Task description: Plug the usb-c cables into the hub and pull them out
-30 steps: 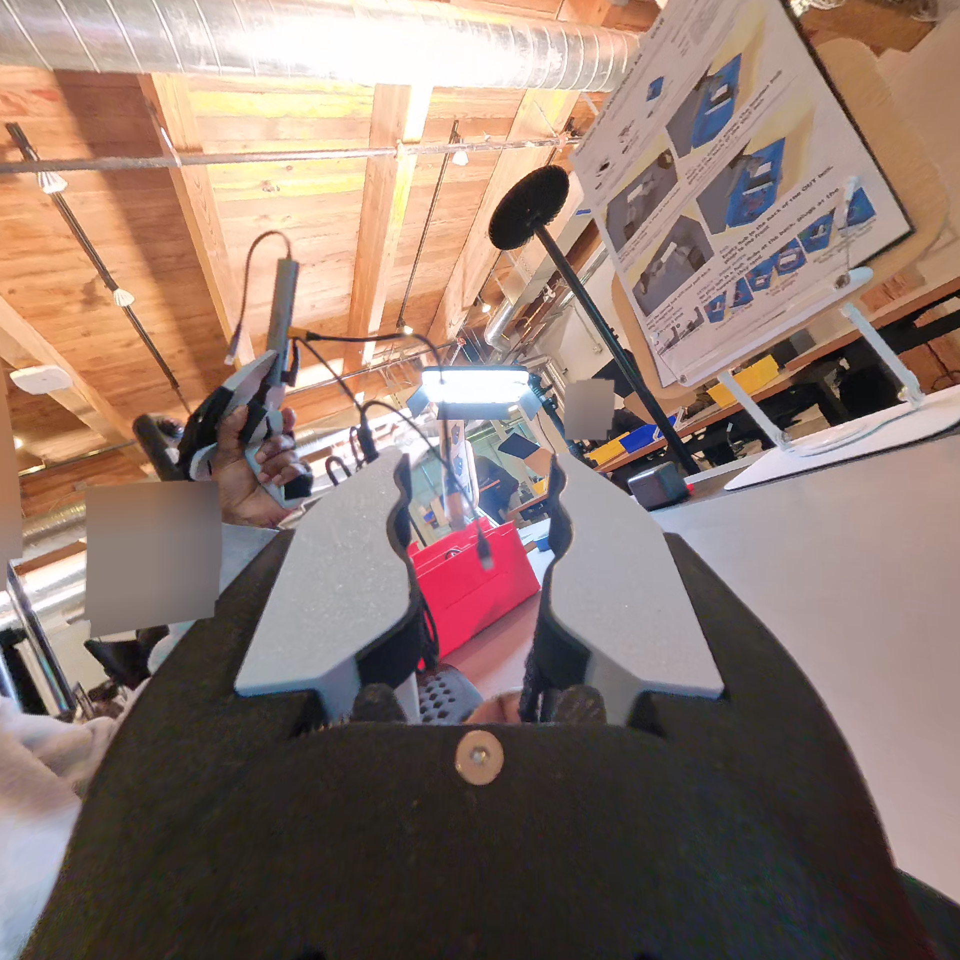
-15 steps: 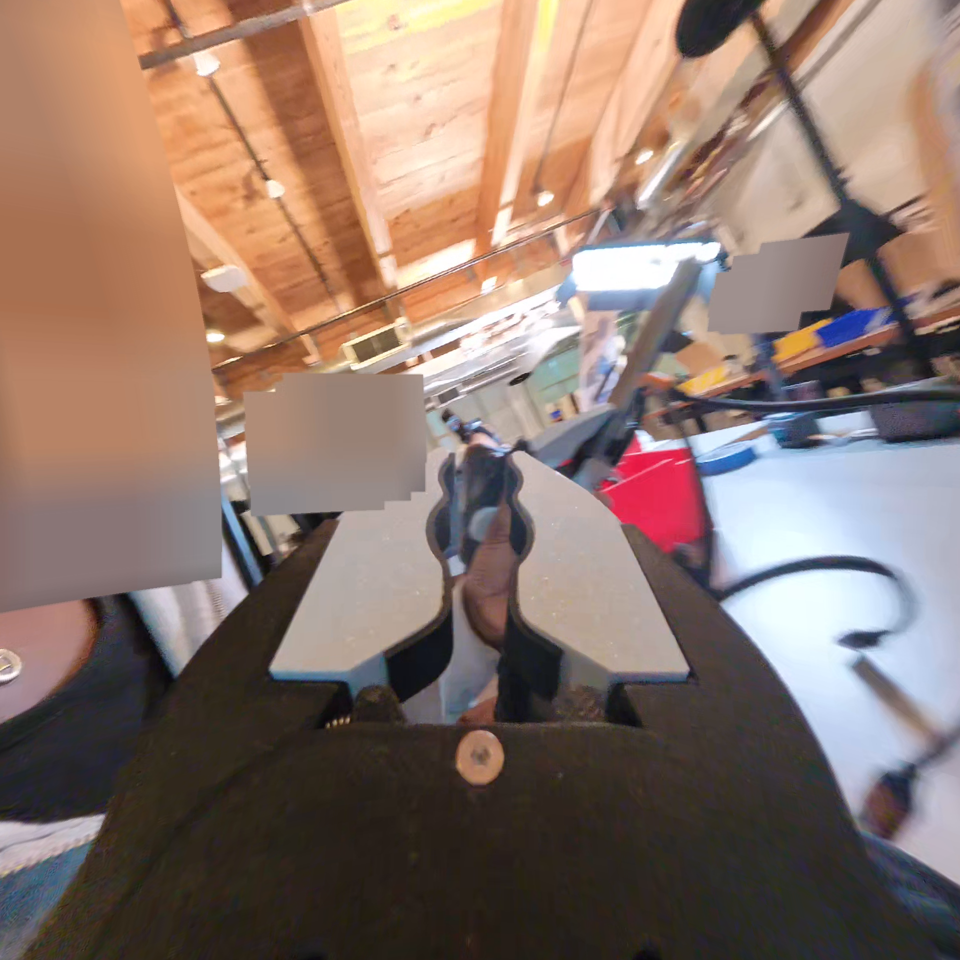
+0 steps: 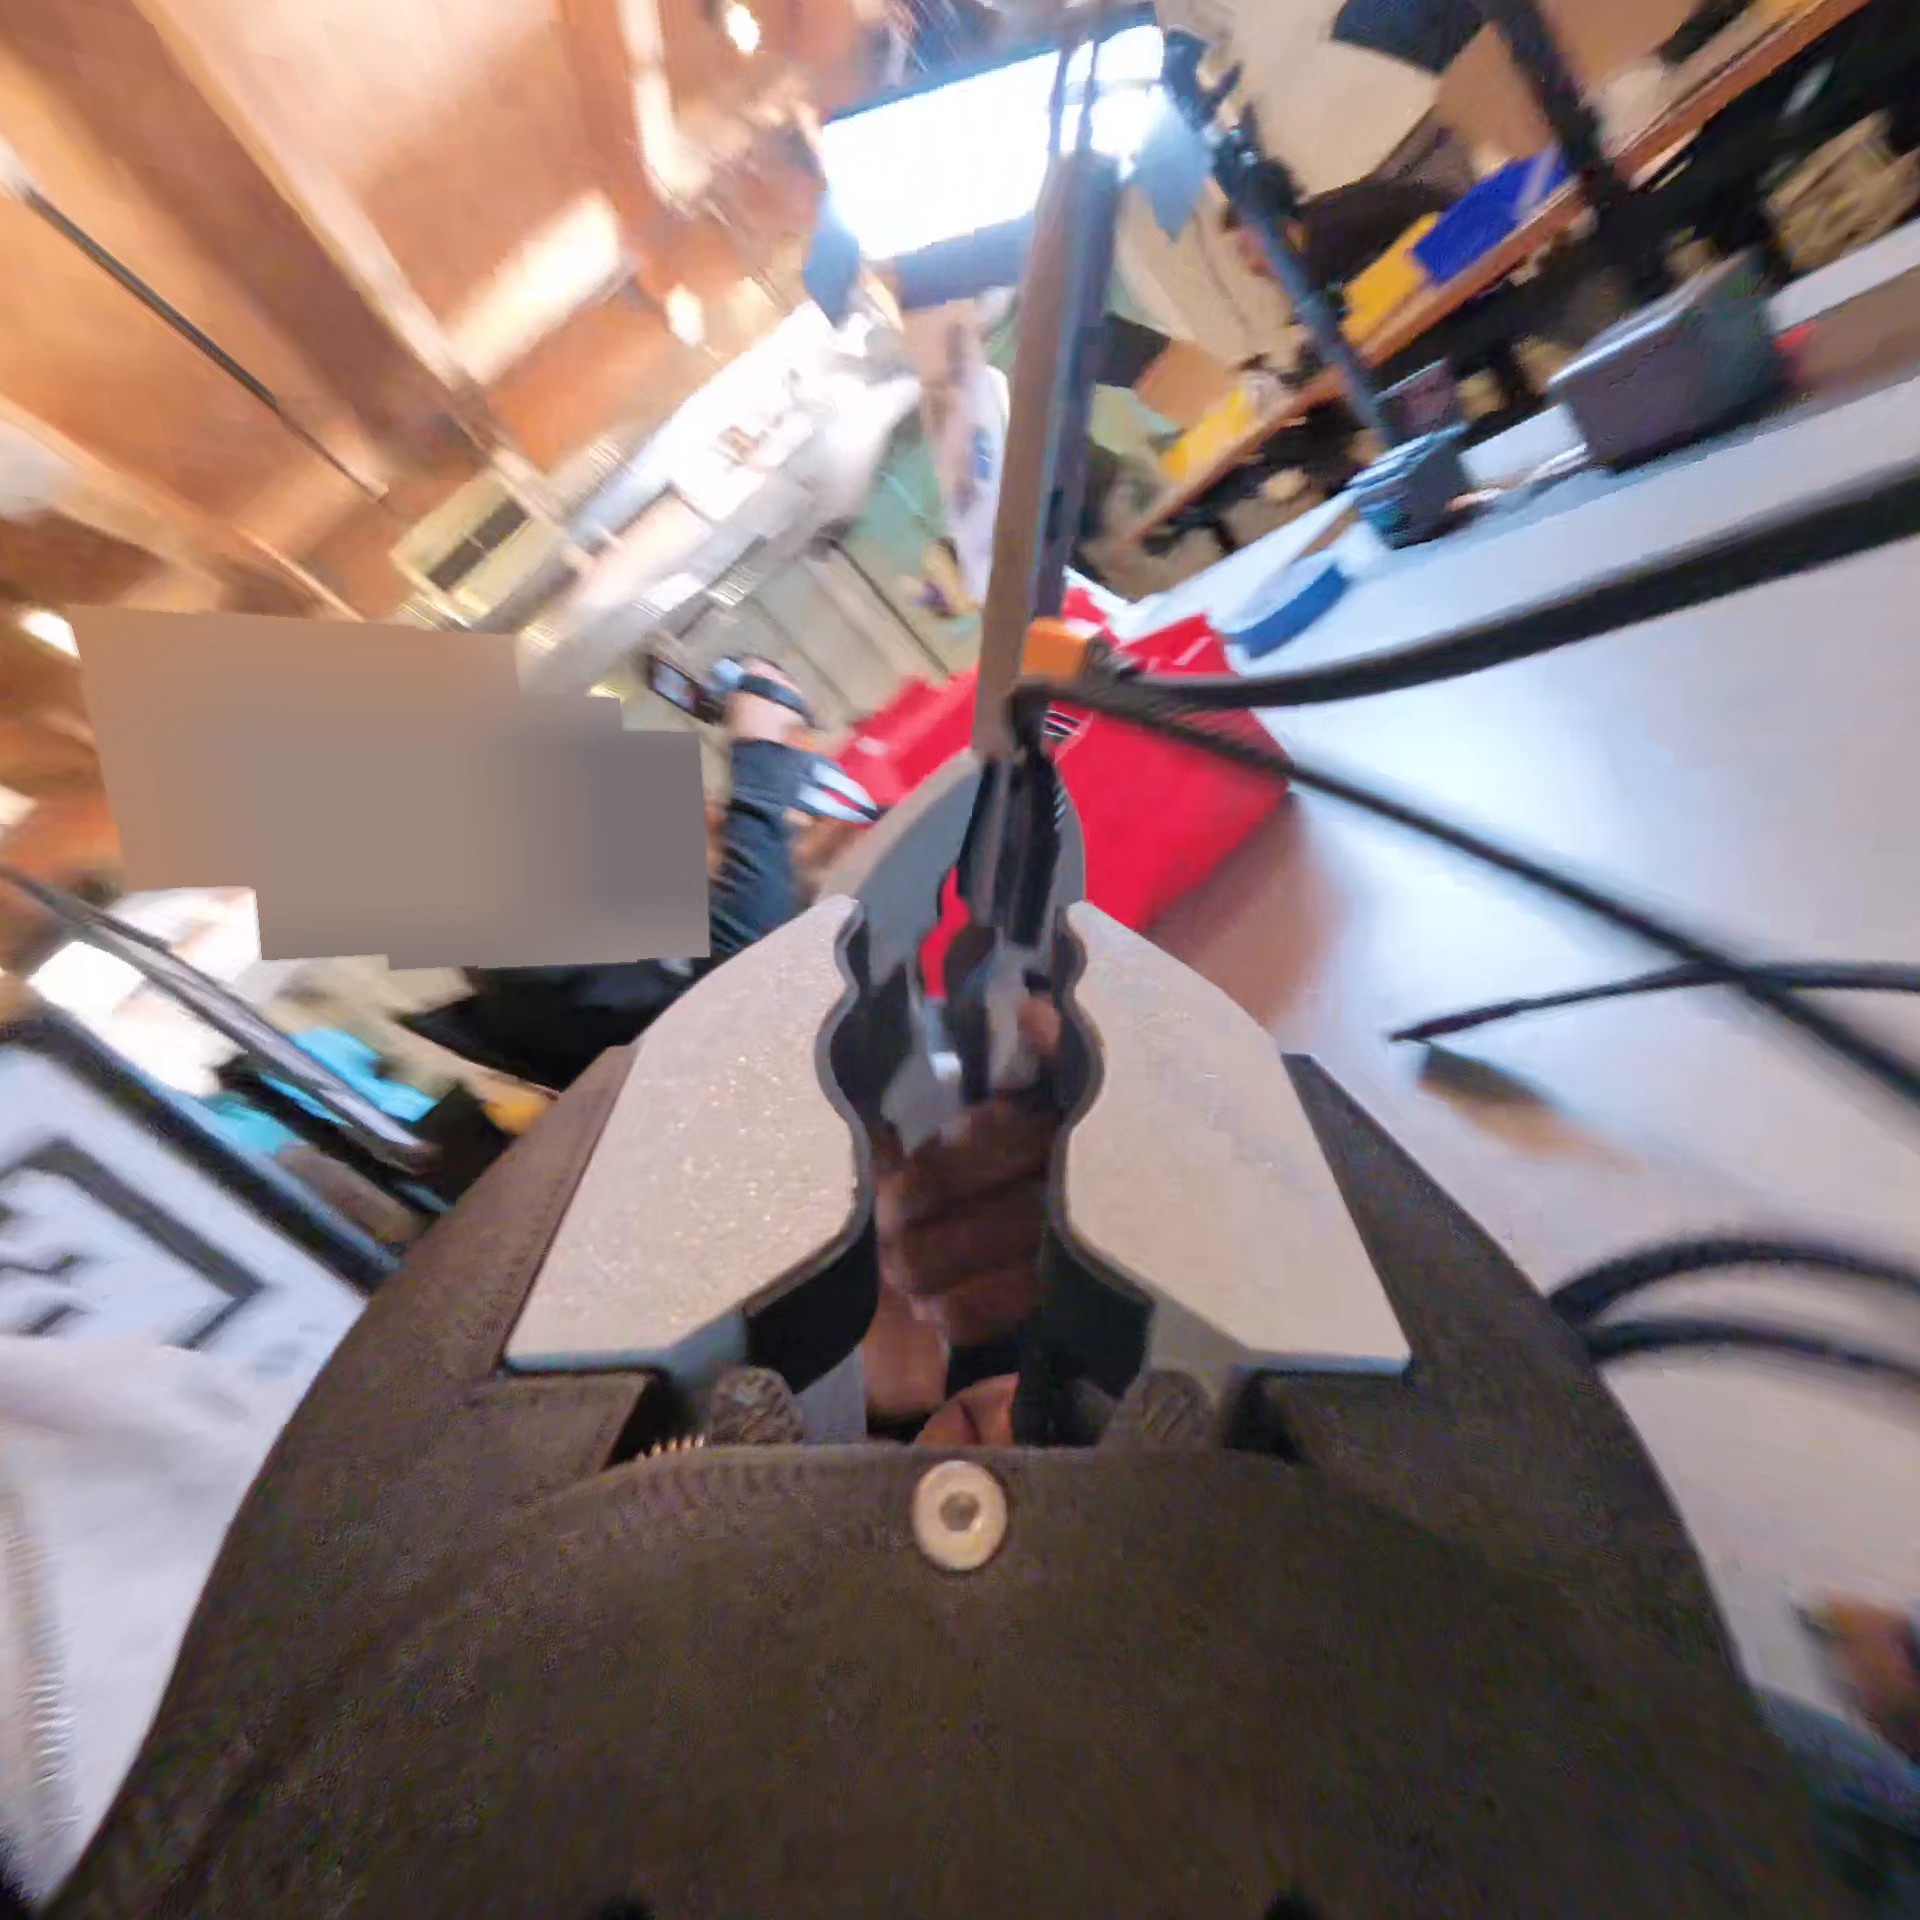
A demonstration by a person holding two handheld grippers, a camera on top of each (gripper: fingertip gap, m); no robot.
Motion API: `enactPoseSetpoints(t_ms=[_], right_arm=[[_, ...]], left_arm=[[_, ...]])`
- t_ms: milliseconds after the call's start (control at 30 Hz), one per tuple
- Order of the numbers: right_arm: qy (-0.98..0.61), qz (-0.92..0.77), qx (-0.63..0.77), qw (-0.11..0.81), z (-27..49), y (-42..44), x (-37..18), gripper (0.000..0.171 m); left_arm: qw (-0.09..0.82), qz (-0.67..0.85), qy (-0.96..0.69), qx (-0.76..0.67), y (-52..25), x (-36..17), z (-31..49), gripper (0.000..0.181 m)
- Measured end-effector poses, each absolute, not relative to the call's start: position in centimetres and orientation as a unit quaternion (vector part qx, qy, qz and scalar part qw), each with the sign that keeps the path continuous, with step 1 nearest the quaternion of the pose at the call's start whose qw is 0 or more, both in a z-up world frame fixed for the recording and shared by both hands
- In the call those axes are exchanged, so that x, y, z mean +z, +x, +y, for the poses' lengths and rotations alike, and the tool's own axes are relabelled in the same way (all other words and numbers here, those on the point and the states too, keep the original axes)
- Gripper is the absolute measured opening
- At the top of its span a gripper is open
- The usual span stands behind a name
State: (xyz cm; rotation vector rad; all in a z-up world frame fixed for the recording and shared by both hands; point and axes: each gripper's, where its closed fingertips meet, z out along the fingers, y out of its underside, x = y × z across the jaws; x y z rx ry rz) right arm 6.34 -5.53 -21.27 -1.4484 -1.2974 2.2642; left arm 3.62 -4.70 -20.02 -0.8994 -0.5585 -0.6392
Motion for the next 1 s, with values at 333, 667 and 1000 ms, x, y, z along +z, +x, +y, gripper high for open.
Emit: enactPoseSetpoints(t_ms=[333,667,1000], right_arm=[[-0.44,-0.46,0.771,0.031,-6.0,4.9,-21.8,0.008],[-0.432,-0.427,0.793,0.045,-4.5,5.3,-21.4,0.008],[-0.434,-0.445,0.782,0.051,-4.9,5.4,-21.9,0.008]], left_arm=[[0.81,-0.26,-0.4,-0.341,3.9,-20.1,-5.2,0.011],[0.793,-0.239,-0.422,-0.369,5.0,-20.3,-4.6,0.014],[0.792,-0.234,-0.459,-0.329,5.3,-20.8,-4.1,0.01]])
